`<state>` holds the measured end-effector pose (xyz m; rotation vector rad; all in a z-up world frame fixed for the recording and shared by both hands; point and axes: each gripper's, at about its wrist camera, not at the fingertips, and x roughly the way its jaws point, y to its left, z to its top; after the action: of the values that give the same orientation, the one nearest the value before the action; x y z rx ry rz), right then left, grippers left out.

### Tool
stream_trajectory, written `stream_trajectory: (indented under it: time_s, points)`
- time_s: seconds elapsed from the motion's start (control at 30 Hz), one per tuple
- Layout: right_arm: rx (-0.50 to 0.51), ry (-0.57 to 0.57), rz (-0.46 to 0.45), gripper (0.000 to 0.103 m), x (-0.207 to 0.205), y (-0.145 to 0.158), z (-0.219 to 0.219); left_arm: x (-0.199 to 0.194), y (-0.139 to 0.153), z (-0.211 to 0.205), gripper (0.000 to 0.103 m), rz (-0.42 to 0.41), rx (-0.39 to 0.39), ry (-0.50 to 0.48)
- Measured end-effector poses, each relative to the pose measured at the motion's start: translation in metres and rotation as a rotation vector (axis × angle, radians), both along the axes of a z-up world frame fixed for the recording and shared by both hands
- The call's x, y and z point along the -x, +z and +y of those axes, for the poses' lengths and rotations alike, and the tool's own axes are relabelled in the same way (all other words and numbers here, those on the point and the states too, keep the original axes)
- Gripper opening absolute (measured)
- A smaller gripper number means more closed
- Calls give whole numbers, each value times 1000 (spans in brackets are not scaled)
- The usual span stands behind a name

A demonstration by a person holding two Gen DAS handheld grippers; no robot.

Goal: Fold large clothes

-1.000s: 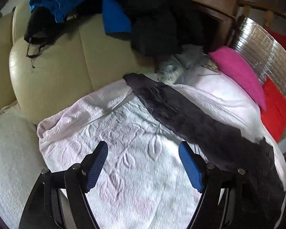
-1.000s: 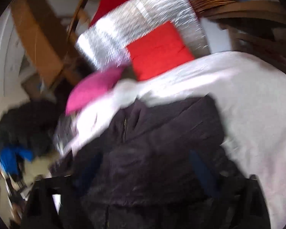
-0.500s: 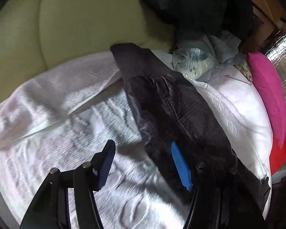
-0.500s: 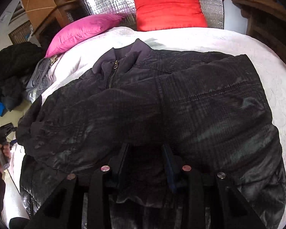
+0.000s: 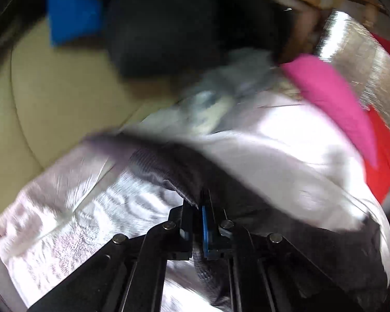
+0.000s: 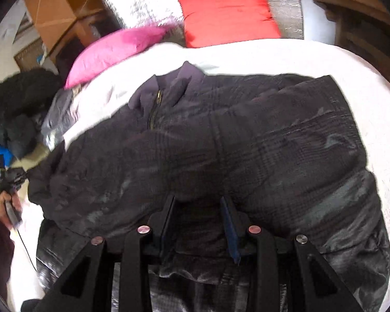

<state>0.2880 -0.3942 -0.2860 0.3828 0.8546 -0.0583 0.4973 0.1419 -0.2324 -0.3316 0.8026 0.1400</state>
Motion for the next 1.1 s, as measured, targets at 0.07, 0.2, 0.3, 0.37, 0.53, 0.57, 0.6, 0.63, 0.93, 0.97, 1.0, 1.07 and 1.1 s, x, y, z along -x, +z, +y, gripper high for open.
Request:
stream_trajectory:
  time_s: [0.07,0.2,0.3,0.37,0.53,0.57,0.6,0.63,0.93,0.97,1.0,1.07,1.1]
  points:
    - [-20,-36,-41,38,7,10,-9,12,30,-24,5,-46,-19,-68]
    - [-77,-103,-103,39,20,27,-33,40,89,-87,4,-129,-58,-241]
    - [-108,-158,-135,40,33,36,-52,71,129,-152,4,-189,-96,-403]
    - [-128,-193,-153,40,42,41,-66,89,149,-195,4,-213,-115,-503]
    - [-196,-266,-192,40,63,50,-101,141,173,-308,4,-238,-107,-742]
    - [-206,-278,-199,40,66,51,-107,150,177,-324,4,-235,-99,-777]
    - [-215,-285,-203,40,68,52,-111,160,176,-345,4,-226,-93,-817]
    - [-226,-289,-209,40,69,53,-116,168,173,-365,4,-205,-94,-853]
    - [-301,-245,-186,40,69,48,-128,198,76,-452,27,153,-100,-1040]
    - [-297,-236,-178,40,67,47,-126,202,65,-449,39,200,-91,-1055]
    - [-296,-231,-173,40,66,45,-126,208,55,-443,41,231,-86,-1060]
    - [-291,-220,-159,53,63,44,-122,210,41,-430,41,255,-66,-1065]
    - [-291,-218,-156,59,63,43,-121,213,37,-422,41,254,-54,-1068]
